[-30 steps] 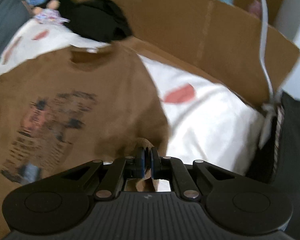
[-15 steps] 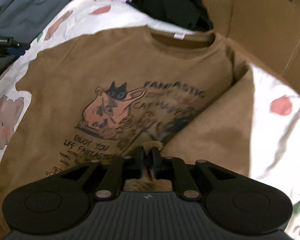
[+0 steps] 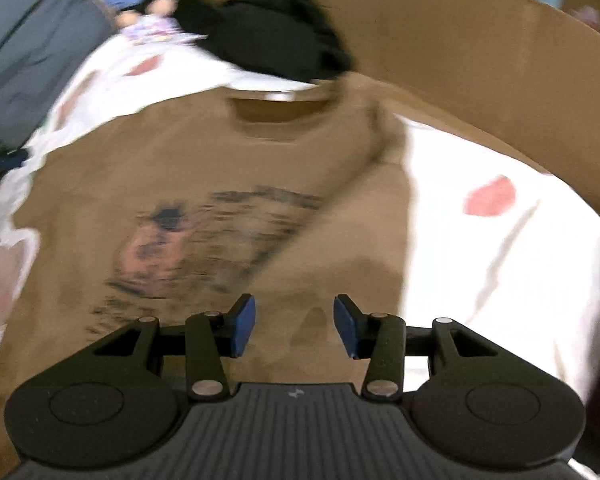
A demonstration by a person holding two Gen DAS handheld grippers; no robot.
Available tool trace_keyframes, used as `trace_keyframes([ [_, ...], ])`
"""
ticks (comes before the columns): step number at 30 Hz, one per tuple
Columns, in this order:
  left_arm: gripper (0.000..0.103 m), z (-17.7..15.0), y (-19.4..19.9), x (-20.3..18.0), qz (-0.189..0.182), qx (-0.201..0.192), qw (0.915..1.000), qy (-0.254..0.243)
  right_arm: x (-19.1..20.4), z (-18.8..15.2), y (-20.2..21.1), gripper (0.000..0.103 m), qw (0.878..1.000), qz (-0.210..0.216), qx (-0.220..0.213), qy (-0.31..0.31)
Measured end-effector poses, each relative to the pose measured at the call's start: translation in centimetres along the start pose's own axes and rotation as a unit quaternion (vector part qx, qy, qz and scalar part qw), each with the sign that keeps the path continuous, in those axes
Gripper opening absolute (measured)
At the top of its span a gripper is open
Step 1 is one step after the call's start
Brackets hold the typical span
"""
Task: Fold clothes
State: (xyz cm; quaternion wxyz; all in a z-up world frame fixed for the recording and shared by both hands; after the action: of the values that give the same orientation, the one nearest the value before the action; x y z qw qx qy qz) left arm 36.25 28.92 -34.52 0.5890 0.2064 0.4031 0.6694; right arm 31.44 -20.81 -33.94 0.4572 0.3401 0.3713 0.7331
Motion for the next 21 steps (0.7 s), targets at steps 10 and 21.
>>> trace_keyframes([
  [10, 0.05, -0.3, 0.0, -1.0, 0.001, 0.004, 0.9999, -0.013, -5.5, -4.3, -2.6, 0.043, 0.989, 0.012, 0.043, -0.142],
  [21, 0.05, -0.2, -0.3, -1.1, -0.003, 0.003, 0.9999, -0.012, -7.5, -2.4, 1.5, 0.003, 0.996, -0.026, 0.038, -0.07],
])
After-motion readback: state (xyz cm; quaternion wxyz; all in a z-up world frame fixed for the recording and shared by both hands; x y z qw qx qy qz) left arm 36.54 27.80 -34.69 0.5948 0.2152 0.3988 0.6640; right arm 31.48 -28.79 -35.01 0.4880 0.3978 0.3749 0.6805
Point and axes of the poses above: each gripper's, at about its wrist camera, not at the fingertips, and y roughly against the way its jaws point, x to its left, z to its top, the point moved 7 cm from there along -y, roughly the way its jaws point, and after that the axes turned 6 degrees about z, right-handed, at the moved point
